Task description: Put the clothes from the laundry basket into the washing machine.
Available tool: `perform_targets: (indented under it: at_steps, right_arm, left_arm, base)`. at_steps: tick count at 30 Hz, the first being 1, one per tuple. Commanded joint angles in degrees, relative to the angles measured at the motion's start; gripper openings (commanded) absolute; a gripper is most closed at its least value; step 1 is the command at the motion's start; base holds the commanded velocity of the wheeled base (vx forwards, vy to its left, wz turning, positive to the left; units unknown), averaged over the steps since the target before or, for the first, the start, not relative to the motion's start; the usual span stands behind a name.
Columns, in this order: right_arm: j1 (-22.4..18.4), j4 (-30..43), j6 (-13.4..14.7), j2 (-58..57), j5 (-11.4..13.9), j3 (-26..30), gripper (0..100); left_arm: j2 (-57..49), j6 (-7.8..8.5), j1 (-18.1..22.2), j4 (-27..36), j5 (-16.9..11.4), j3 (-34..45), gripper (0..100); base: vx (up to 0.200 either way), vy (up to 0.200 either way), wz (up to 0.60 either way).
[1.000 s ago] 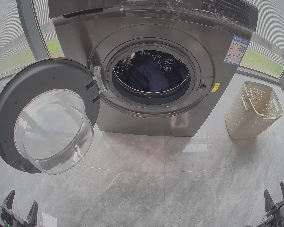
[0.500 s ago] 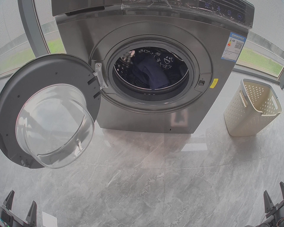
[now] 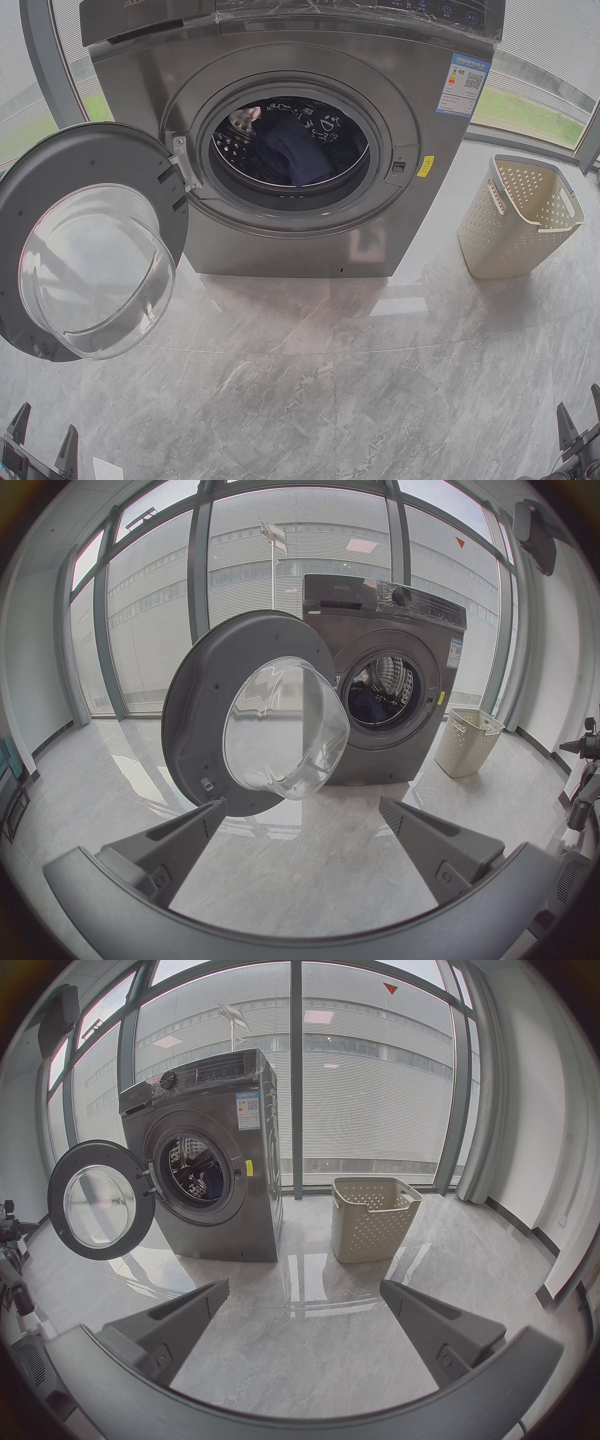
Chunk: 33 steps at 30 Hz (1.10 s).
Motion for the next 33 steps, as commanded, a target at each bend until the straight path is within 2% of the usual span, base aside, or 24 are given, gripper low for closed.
perform_targets:
  at_steps: [1, 7, 19, 22, 33]
  right_arm:
    - [0.0, 0.0, 0.0, -0.7, 0.0, 0.5, 100]
    - [0.0, -0.1, -0.1, -0.7, 0.1, 0.5, 100]
    - [0.0, -0.1, -0.2, -0.7, 0.1, 0.5, 100]
    - [0.1, -0.1, -0.2, -0.7, 0.1, 0.5, 100]
    - [0.0, -0.1, -0.2, -0.7, 0.2, 0.5, 100]
  left_arm:
    - [-0.5, 0.05, 0.0, 0.0, 0.1, 1.0, 100]
    - [-0.5, 0.05, 0.0, 0.0, 0.0, 1.0, 100]
    - [-0.5, 0.14, 0.0, 0.0, 0.0, 1.0, 100]
    - [-0.5, 0.23, 0.0, 0.0, 0.0, 1.0, 100]
    - [-0.5, -0.04, 0.0, 0.0, -0.1, 1.0, 100]
  base:
    - [0.0, 0.2, 0.0]
    - [0.0, 0.0, 0.0]
    - [-0.2, 0.0, 0.0]
    - [0.0, 0.0, 0.0]
    - [0.0, 0.2, 0.0]
